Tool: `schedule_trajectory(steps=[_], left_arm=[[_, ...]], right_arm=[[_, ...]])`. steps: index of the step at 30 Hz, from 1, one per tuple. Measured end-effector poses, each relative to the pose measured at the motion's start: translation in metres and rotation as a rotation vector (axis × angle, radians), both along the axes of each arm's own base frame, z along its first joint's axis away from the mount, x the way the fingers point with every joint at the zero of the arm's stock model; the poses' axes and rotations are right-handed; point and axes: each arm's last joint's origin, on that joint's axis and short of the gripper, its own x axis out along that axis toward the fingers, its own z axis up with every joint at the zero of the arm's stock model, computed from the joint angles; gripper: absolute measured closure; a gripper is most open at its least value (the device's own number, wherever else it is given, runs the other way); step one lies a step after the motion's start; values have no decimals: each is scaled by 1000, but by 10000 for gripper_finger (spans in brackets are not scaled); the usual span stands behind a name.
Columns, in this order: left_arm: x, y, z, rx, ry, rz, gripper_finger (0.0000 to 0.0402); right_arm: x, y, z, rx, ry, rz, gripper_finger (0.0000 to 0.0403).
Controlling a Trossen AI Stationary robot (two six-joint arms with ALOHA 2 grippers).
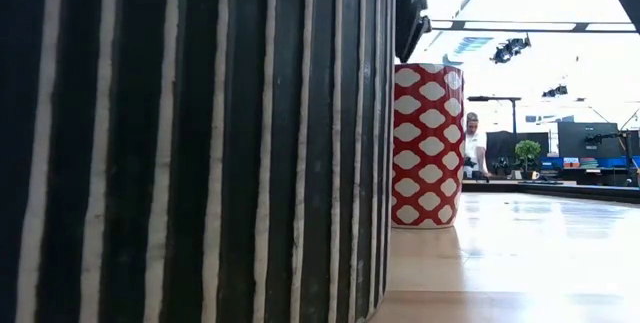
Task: Place coffee mugs
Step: Put the orange mug on the shelf
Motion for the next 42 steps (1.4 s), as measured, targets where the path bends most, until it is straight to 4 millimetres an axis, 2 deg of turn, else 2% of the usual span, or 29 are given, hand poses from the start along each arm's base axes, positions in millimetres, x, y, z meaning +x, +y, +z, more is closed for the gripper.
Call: schedule_trajectory(steps=[3, 7, 10, 12, 18, 21, 25, 29, 34, 39, 42], left_arm=[[9, -1, 4, 30, -56, -67, 346], [33, 5, 16, 104, -187, -192, 346], [50, 22, 23, 186, -240, -218, 346], [59, 40, 30, 172, -253, -197, 344], [84, 91, 45, -26, -296, -205, 331], [102, 101, 52, -49, -325, -243, 322], [131, 101, 50, 38, -249, -341, 307], [152, 104, 43, 57, -102, -372, 288], [171, 114, 17, 23, 84, -331, 264], [188, 120, -2, 0, 131, -289, 246], [194, 125, -5, 6, 133, -269, 242]], right_arm=[[-4, 19, 11, 3, -58, 91, 311], [-20, 44, 19, -47, -49, 169, 311], [-37, 58, 21, -93, -29, 197, 311], [-54, 66, 20, -120, -15, 185, 311], [-110, 83, -6, -116, -48, 46, 311], [-134, 91, -24, -71, -99, -44, 311], [-157, 99, -45, -16, -185, -117, 311], [-168, 106, -61, 37, -255, -141, 311], [-169, 110, -72, 46, -304, -105, 311], [-166, 111, -77, 31, -309, -56, 311], [-166, 110, -77, 15, -313, -33, 311]])
